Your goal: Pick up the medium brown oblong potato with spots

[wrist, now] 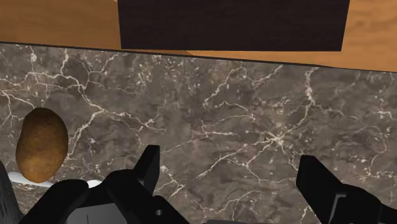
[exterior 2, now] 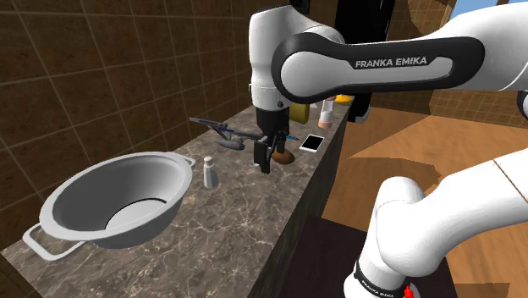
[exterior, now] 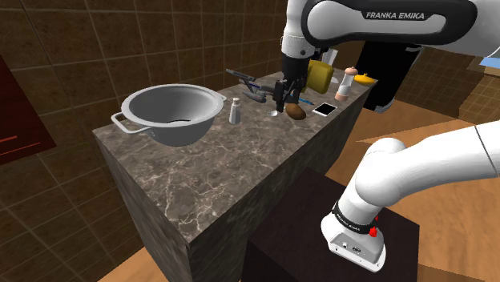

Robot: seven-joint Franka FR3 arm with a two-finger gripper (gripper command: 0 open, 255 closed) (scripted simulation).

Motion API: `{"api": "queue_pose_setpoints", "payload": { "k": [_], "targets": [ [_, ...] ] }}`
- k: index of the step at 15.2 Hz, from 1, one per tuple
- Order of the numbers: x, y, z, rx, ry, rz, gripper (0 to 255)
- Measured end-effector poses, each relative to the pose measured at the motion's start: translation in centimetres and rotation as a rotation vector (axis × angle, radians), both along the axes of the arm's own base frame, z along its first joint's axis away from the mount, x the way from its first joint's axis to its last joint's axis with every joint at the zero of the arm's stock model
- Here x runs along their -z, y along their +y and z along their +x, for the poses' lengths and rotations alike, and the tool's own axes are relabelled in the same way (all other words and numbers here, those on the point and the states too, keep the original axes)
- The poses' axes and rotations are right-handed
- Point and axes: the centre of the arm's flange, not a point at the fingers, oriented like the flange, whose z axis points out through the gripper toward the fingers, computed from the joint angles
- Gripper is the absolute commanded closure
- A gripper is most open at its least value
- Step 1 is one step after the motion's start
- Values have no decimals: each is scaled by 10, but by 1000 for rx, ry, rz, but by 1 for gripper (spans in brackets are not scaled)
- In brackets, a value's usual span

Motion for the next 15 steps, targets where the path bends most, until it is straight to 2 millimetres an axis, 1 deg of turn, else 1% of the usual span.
{"api": "queue_pose_setpoints", "payload": {
  "k": [1, 2, 5, 9, 11, 15],
  "targets": [
    [0, 0, 0, 0, 0, 0, 0],
    [2, -6, 3, 1, 0, -1, 0],
    [15, -31, 11, 9, -1, -8, 0],
    [36, -81, 22, 21, -2, -19, 0],
    [43, -99, 31, 26, -3, -26, 0],
    [65, -147, 45, 37, -4, -37, 0]
  ]
}}
